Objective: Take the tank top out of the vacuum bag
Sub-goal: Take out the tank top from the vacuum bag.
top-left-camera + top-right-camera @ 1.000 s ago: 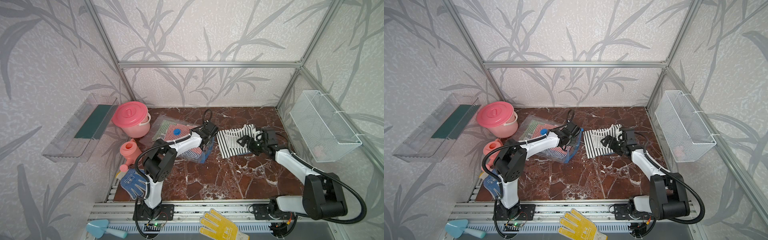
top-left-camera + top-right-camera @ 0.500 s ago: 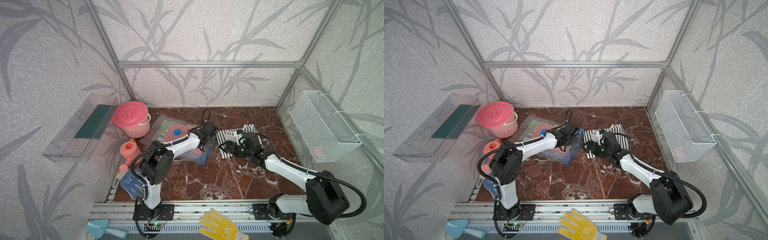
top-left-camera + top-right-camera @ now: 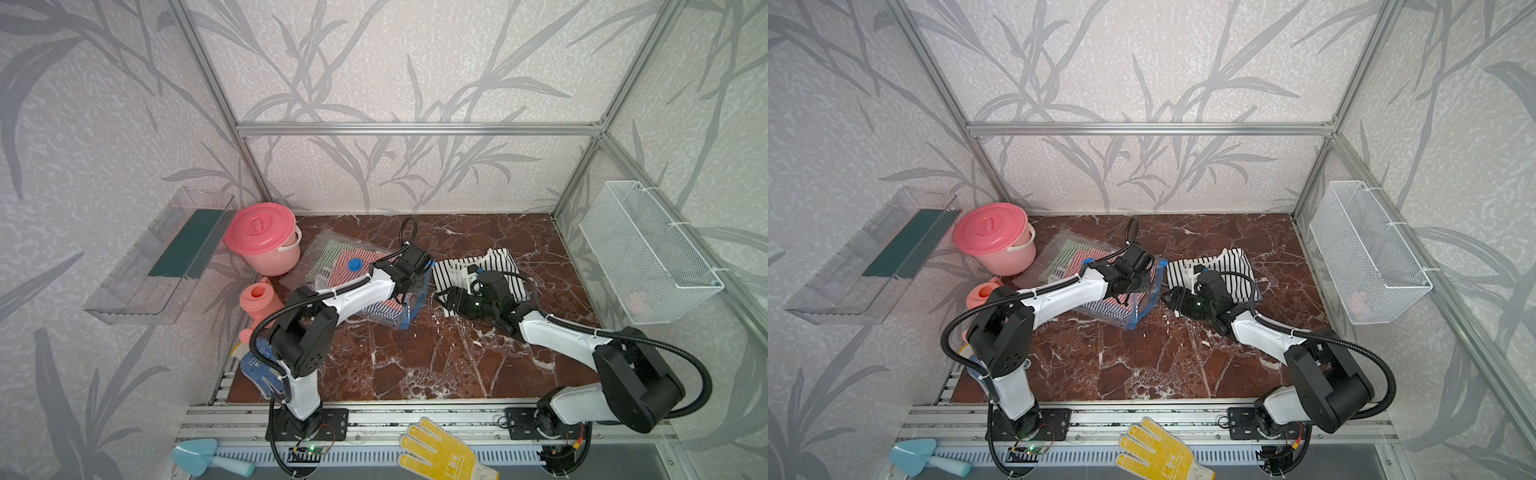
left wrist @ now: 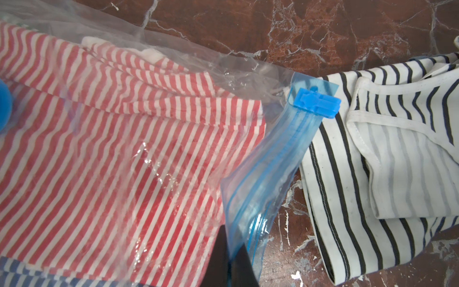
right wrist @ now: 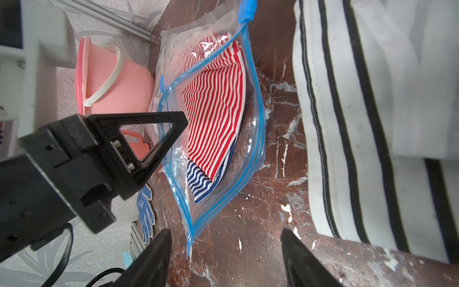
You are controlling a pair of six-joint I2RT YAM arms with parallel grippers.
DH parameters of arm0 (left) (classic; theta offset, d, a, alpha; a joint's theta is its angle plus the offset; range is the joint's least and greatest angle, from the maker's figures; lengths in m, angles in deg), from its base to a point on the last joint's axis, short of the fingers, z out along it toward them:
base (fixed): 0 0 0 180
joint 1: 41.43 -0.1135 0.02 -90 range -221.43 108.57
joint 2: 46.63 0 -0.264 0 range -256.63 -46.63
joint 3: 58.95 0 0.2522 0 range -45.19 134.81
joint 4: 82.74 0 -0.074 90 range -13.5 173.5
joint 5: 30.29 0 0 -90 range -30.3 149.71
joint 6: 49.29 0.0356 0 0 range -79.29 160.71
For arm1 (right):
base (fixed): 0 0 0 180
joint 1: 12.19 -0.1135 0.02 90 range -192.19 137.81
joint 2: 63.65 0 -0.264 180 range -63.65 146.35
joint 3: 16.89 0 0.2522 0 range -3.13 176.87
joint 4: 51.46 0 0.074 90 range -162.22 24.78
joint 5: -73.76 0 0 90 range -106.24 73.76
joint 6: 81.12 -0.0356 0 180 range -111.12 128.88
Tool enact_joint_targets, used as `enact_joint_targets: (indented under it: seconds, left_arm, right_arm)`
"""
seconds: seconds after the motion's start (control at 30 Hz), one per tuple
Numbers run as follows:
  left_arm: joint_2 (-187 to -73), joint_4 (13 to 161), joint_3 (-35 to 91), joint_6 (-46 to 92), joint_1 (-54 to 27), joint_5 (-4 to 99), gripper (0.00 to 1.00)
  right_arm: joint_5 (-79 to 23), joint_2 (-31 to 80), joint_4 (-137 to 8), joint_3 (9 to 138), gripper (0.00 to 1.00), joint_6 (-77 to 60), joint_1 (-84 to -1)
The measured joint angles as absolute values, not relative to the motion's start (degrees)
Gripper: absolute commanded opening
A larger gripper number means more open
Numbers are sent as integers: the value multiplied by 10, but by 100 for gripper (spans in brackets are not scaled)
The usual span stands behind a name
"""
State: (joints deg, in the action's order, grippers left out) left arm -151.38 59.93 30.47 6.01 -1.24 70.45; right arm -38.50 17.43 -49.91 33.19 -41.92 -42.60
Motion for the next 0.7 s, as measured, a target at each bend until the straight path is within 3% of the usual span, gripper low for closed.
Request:
enact_joint_targets:
  seconds: [0.17,0.37,0.7]
  left_arm:
    - [-1507,603,296,60,-10,702,0]
    - [-1498,605,292,61,-9,701,0]
    - [-1487,608,286,60,-6,701,0]
  right_arm:
    - [-377,194,-484,332,67,-422,-439]
    - [-379,251,-450,333,58,-435,-455]
    - [-378,319,-420,362,56,-446,-476]
